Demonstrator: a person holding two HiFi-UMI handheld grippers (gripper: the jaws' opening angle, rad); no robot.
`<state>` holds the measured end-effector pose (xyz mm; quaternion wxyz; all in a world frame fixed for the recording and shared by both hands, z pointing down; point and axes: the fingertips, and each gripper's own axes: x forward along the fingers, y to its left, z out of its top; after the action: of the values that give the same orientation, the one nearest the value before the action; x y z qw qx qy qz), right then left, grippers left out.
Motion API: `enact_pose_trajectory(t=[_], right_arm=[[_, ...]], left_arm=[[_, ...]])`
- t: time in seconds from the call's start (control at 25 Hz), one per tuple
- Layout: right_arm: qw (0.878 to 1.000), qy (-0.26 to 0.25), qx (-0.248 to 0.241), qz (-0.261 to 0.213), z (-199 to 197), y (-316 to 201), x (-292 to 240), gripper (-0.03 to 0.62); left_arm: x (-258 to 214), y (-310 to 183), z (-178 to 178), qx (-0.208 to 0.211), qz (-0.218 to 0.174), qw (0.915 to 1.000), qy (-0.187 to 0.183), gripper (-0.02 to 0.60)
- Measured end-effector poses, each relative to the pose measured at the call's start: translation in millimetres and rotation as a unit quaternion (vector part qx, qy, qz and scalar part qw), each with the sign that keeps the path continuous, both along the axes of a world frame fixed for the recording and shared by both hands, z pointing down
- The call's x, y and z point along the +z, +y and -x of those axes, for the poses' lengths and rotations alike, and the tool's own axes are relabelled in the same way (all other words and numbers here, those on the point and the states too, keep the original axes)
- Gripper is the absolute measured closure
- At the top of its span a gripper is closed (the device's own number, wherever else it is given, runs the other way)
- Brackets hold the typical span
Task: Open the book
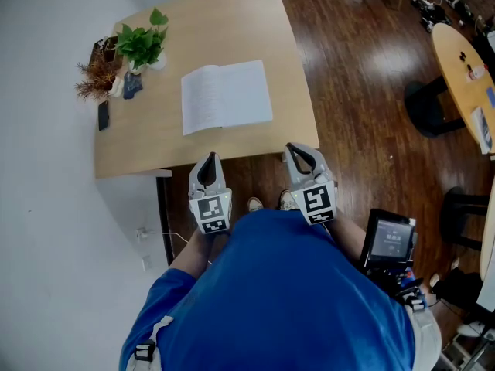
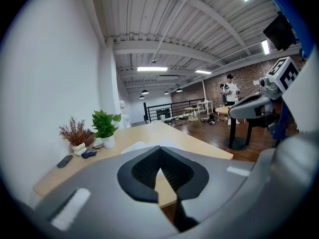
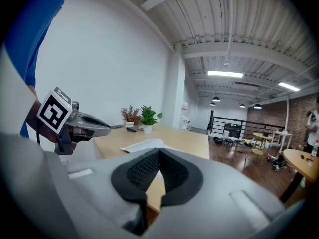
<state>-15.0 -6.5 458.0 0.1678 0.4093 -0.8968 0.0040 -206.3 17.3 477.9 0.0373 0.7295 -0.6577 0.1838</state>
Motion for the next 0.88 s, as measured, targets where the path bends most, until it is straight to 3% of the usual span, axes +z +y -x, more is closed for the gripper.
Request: enact_pose_trajectory(t=[0.88], right_arm=[[1.0,0.005,-0.005,0.005,5.4,2.8,1.5,0.591]], left_arm=[[0.9,2.7,0.9,0.009,0.008,0.9999,-0.005,0.574]])
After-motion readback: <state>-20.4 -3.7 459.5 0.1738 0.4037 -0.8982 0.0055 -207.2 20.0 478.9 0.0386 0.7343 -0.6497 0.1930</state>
